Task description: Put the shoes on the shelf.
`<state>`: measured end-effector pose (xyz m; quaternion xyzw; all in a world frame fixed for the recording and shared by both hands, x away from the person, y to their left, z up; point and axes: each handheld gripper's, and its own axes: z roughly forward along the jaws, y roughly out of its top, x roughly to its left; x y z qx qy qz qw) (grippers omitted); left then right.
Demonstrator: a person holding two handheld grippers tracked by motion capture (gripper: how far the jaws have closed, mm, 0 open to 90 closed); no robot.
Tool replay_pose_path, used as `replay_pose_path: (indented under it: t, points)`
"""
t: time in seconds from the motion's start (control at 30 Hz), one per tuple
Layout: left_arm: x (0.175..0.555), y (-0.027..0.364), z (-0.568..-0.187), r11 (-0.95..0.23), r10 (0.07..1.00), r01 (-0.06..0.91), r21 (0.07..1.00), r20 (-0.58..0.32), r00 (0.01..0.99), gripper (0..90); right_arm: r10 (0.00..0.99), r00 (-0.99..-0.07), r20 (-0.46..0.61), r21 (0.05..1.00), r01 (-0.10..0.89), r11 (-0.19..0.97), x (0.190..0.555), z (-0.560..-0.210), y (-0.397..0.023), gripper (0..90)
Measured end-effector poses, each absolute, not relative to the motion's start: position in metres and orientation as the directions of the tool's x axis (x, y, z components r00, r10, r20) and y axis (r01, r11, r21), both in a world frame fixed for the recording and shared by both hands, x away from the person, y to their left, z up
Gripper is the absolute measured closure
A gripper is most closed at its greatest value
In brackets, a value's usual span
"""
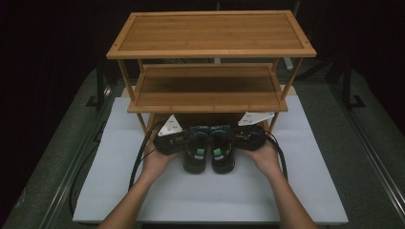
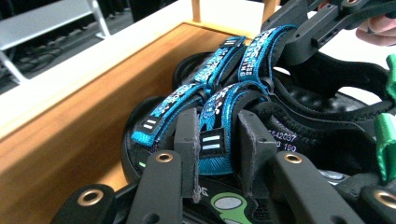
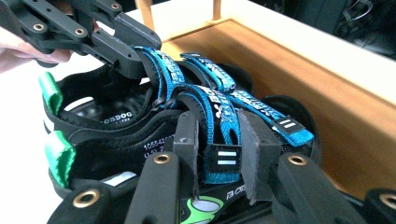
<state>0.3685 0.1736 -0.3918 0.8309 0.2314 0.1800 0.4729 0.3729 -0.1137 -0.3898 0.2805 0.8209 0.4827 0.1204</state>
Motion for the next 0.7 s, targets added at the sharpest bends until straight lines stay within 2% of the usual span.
replay_pose_path:
  t: [0.37, 0.7]
  points:
    - [0.385, 0.172, -0.406, -0.413, 0.607, 0.2, 0.889, 0.105, 0.787, 71.8, 0.618, -0.785, 0.032, 0.891, 0.302, 0.338, 0.387, -0.401, -0.109, 69.7]
    - [0.385, 0.177, -0.412, -0.415, 0.577, 0.226, 0.881, 0.063, 0.815, 71.6, 0.598, -0.801, 0.033, 0.868, 0.319, 0.38, 0.387, -0.41, -0.109, 69.4]
